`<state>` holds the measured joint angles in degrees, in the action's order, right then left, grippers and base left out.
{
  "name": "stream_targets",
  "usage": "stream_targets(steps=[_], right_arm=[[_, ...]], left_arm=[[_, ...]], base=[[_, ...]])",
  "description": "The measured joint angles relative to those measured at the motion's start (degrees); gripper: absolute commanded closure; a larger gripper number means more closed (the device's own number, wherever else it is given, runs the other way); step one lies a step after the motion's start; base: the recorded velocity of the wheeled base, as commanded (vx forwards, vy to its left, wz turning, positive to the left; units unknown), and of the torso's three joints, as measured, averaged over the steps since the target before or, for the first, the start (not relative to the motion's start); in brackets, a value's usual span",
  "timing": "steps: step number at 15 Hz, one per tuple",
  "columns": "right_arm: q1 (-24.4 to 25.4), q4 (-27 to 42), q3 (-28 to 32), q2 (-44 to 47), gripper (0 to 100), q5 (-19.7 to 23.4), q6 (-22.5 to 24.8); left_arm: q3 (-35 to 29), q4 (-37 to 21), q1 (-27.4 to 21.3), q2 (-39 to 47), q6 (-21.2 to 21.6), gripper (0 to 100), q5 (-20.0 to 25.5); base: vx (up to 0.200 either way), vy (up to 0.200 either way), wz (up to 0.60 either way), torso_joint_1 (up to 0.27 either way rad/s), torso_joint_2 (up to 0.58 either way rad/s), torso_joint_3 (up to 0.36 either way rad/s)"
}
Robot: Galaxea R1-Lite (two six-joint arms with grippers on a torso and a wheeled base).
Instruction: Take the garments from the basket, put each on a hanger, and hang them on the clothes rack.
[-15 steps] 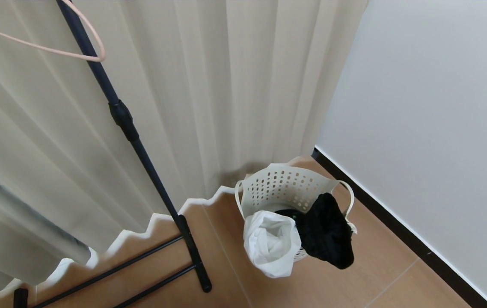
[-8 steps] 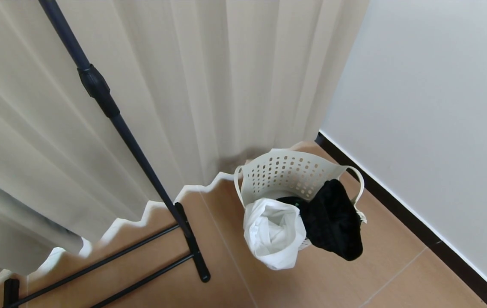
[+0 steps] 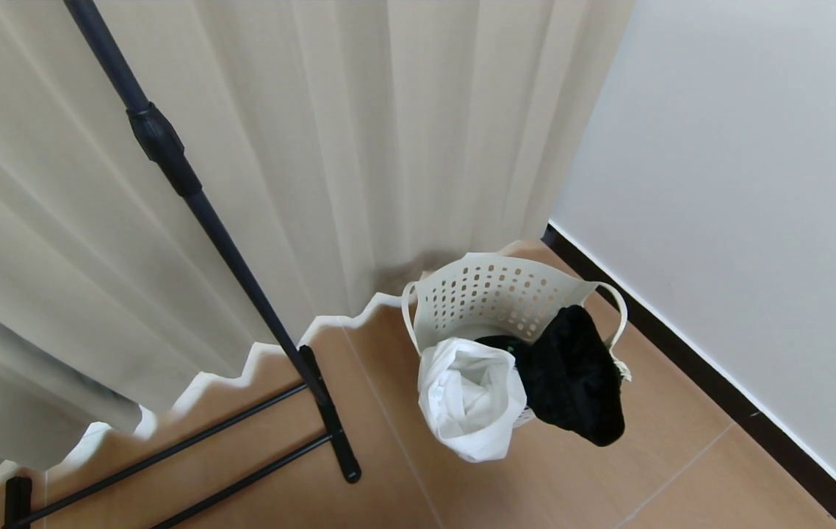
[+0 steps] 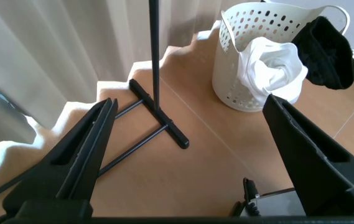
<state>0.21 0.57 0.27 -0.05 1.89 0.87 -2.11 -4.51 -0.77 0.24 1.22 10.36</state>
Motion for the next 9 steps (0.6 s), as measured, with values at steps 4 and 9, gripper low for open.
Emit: stream_targets(steps=[4, 9], right_arm=[[0.04, 1.01, 0.22, 0.82, 0, -0.33, 0.06], [1.79, -0.17, 5.57, 18.63, 0, 2.62, 1.18]], left_arm=[[0.00, 0.02, 0.00, 0.00, -0.10, 0, -0.07], [0.00, 0.02, 0.02, 0.00, -0.10, 0, -0.18]], base=[[0.000, 0.000, 0.00, 0.004, 0.00, -0.177], [0.000, 0.000, 0.00, 0.002, 0.00, -0.104]])
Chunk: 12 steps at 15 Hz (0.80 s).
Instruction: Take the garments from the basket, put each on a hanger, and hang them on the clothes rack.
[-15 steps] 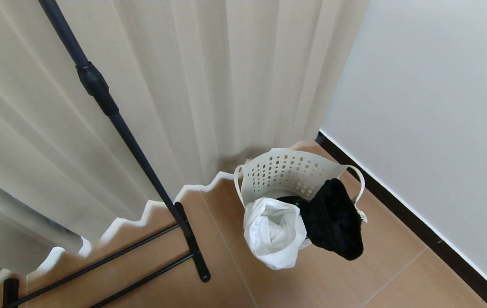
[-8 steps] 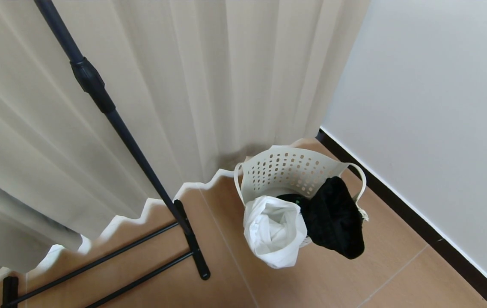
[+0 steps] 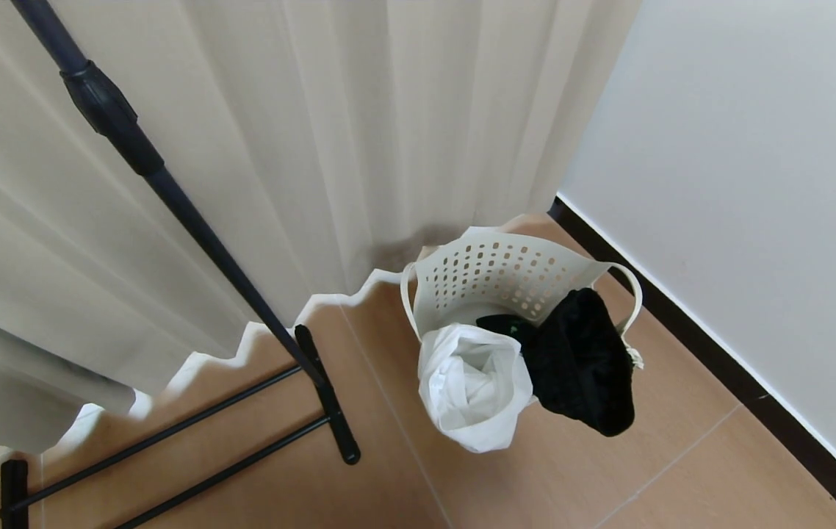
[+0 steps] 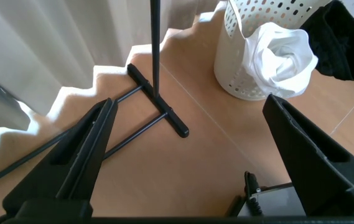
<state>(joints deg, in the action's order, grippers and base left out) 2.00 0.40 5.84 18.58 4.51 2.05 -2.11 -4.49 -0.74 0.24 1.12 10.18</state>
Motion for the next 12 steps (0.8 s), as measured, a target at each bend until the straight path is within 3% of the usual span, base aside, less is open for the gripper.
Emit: stream_targets(steps=[4, 9, 12], right_arm=[[8.03, -0.89, 15.90, 27.01, 0, -1.76, 2.95], [23.66, 0.83, 44.13, 62.84, 0, -14.25, 6.13], [28.28, 9.19, 65.57, 81.20, 0, -20.10, 10.59]], left_arm=[[0.07, 0.00, 0.01, 0.00, -0.01, 0, -0.06], [0.05, 0.02, 0.01, 0.00, -0.04, 0, -0.06], [0.05, 0.00, -0.02, 0.00, -0.06, 0, -0.06]], base=[[0.000, 0.000, 0.00, 0.000, 0.00, -0.055], [0.000, 0.000, 0.00, 0.000, 0.00, 0.000], [0.000, 0.000, 0.00, 0.000, 0.00, 0.000]])
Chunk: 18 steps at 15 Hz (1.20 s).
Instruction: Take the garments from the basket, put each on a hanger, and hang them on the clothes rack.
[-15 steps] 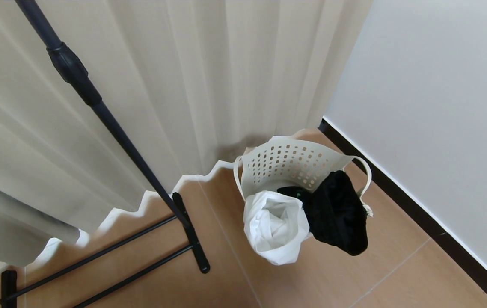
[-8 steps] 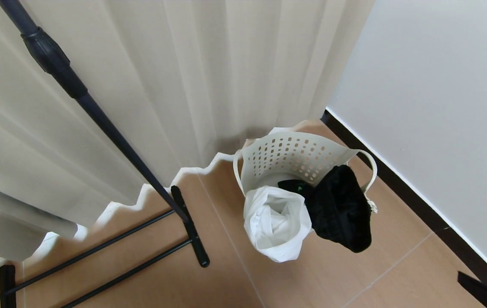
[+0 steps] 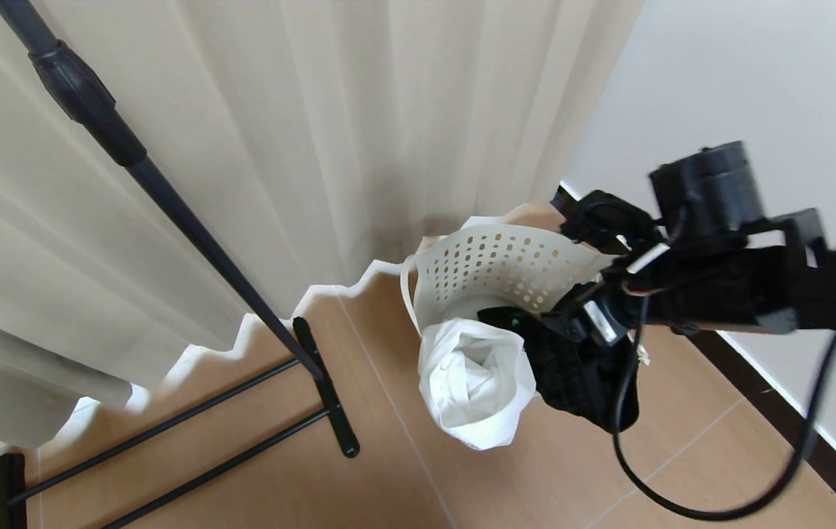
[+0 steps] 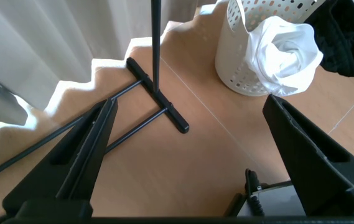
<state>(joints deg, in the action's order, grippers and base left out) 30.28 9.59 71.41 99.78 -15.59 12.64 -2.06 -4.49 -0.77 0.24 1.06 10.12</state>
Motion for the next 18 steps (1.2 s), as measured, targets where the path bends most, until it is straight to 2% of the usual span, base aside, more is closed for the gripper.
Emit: stream_targets(steps=[2, 4, 13, 18], right_arm=[[1.49, 6.06, 11.06, 10.06, 0, -3.15, 1.76], [2.16, 8.17, 15.58, 16.54, 0, -4.61, 2.41], [1.79, 5.78, 18.08, 27.72, 0, -4.96, 2.49], [2.18, -0.54, 17.92, 29.29, 0, -3.54, 9.72]], left_arm=[[0.00, 0.02, 0.02, 0.00, 0.00, 0, -0.02], [-0.02, 0.00, 0.02, 0.00, 0.00, 0, 0.00], [0.00, 0.02, 0.04, 0.00, 0.00, 0, 0.00], [-0.02, 0.02, 0.02, 0.00, 0.00, 0, 0.00]], base=[[0.000, 0.000, 0.00, 0.000, 0.00, 0.000], [0.000, 0.000, 0.00, 0.000, 0.00, 0.000], [0.000, 0.000, 0.00, 0.000, 0.00, 0.000], [0.000, 0.000, 0.00, 0.000, 0.00, 0.000]])
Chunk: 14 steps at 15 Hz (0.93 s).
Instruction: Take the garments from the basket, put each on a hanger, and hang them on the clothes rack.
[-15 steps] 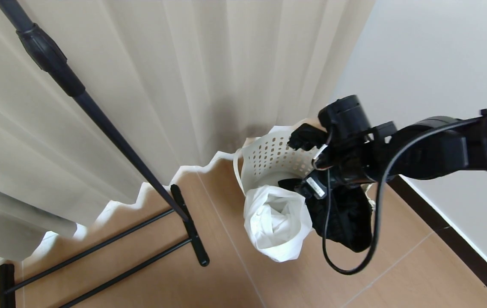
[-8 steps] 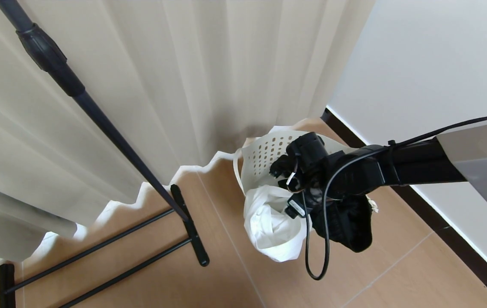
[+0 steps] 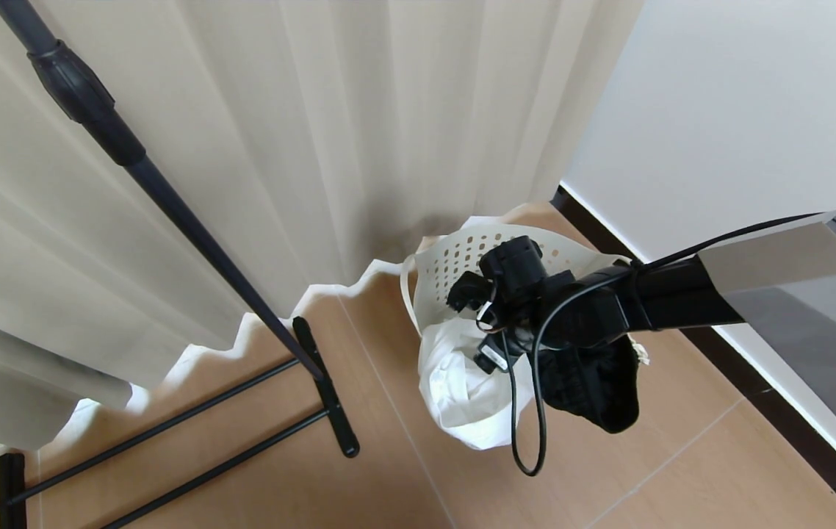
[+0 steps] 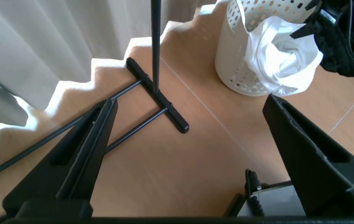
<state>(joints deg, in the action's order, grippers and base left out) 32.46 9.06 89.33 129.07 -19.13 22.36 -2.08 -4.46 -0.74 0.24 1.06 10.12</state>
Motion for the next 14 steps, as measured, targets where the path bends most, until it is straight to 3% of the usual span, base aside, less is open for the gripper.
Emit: stream_targets(steps=[7, 12, 13, 14], right_arm=[[1.11, -8.74, 3.00, 4.25, 0, 0.28, 14.64], [1.71, -8.98, 7.39, 7.23, 0, -3.51, 16.37], [1.79, -9.03, 8.52, 7.89, 100, -4.11, 16.31], [1.85, -9.06, 9.20, 8.33, 100, -4.27, 16.24]], left_arm=[[0.00, -0.02, -0.02, 0.00, 0.00, 0, 0.00], [0.05, -0.02, 0.01, 0.00, 0.00, 0, -0.02], [0.05, 0.00, 0.01, 0.00, -0.02, 0, 0.00], [0.05, 0.00, 0.04, 0.00, 0.00, 0, -0.02]], base=[[0.000, 0.000, 0.00, 0.000, 0.00, 0.000], [0.000, 0.000, 0.00, 0.000, 0.00, 0.000], [0.000, 0.000, 0.00, 0.000, 0.00, 0.000], [0.000, 0.000, 0.00, 0.000, 0.00, 0.000]])
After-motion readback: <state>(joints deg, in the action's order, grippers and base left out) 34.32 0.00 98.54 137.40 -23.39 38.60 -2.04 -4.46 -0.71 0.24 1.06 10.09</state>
